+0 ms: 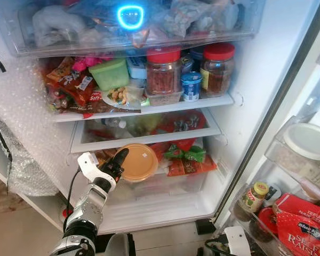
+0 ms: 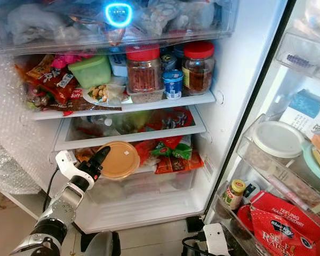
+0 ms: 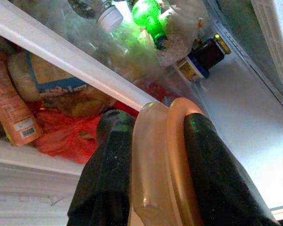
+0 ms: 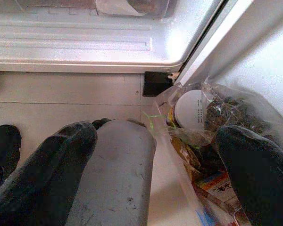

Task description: Restocking fridge

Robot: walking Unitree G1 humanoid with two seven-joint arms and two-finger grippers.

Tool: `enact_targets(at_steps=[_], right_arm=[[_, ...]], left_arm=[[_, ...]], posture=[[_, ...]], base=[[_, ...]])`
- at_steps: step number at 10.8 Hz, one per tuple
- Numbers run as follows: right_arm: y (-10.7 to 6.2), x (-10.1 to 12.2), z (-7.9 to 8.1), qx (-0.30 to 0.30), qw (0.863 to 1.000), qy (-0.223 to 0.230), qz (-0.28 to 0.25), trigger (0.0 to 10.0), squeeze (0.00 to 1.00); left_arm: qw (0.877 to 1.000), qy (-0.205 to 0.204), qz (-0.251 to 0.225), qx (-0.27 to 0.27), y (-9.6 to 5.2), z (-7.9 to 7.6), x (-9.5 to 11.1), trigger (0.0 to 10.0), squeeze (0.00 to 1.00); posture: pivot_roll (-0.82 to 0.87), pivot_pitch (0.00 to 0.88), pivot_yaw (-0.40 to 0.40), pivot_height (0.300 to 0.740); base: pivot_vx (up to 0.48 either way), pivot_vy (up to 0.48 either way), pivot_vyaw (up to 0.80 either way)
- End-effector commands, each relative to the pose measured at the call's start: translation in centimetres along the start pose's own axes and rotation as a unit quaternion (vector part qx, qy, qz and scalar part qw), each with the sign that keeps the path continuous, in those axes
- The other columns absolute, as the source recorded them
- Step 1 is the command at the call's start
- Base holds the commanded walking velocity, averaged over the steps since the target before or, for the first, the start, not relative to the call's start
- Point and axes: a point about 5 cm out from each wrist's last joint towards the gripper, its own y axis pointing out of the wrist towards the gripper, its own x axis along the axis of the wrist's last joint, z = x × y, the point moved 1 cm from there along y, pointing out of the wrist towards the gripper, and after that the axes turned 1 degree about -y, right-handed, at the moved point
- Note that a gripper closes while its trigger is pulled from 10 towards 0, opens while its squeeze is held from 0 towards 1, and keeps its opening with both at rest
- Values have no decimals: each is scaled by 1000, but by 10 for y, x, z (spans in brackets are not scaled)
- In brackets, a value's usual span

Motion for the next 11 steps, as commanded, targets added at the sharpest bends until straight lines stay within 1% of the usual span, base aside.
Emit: enact_targets(at_steps=[1,3,11], right_arm=[[-5,-26,11,21,998,2,51,10000,0],[-5,-26,11,21,998,1,51,10000,0],[-5,-25,10,23,998,1,52,10000,0]], left_arm=[[1000,2,-26,-17,6,-8,12,10000,0],[999,2,-30,-22,8,-11,13,10000,0],[999,1,-37,-28,10,-14,17,10000,0]], posture=[[-137,0,54,623],[-136,0,53,623],[-134,0,52,623]], base=[[0,0,0],[0,0,0],[0,0,0]])
